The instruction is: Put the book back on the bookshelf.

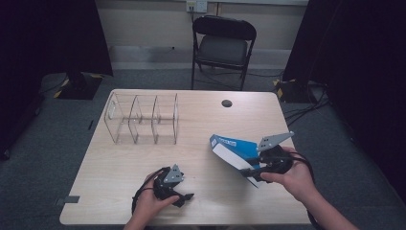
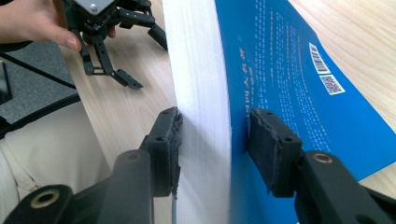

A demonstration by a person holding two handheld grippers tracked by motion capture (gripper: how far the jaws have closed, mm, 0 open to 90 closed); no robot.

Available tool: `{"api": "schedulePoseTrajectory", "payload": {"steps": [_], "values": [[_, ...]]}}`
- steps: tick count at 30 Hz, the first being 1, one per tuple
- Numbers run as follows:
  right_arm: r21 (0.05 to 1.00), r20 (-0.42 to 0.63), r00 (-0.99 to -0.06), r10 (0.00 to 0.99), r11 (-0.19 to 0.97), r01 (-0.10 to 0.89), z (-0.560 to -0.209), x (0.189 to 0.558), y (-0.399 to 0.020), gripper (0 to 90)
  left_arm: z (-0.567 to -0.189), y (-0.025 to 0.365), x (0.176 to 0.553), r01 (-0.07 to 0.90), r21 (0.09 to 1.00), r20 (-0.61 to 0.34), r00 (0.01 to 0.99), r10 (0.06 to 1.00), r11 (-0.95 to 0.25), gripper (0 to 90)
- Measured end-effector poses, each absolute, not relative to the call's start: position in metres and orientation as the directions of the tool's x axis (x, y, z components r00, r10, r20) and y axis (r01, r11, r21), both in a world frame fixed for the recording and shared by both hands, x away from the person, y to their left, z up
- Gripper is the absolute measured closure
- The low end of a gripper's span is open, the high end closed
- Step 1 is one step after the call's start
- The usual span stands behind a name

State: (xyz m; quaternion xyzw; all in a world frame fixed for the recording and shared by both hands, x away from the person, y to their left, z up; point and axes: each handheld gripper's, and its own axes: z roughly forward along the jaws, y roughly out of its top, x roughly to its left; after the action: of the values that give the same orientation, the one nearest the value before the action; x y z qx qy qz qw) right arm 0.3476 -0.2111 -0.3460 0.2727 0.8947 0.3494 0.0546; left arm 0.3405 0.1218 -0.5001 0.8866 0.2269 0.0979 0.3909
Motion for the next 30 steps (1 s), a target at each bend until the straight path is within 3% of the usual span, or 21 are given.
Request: {"api": "schedulePoseTrajectory", "payload": {"steps": [21, 30], "values": [[0.682, 0.048, -0.838, 0.543, 0.596, 0.425, -0.313, 0.361, -0.216, 59.0, -0.5, 0.122, 0.341, 0.327, 0.737, -0.004, 0.877, 0.48, -0.591, 15.4], [0.664, 0.097, -0.851, 0.516, 0.604, 0.441, -0.309, 0.361, -0.217, 58.9, -0.5, 0.122, 0.341, 0.328, 0.739, -0.01, 0.878, 0.478, -0.588, 15.4]]}}
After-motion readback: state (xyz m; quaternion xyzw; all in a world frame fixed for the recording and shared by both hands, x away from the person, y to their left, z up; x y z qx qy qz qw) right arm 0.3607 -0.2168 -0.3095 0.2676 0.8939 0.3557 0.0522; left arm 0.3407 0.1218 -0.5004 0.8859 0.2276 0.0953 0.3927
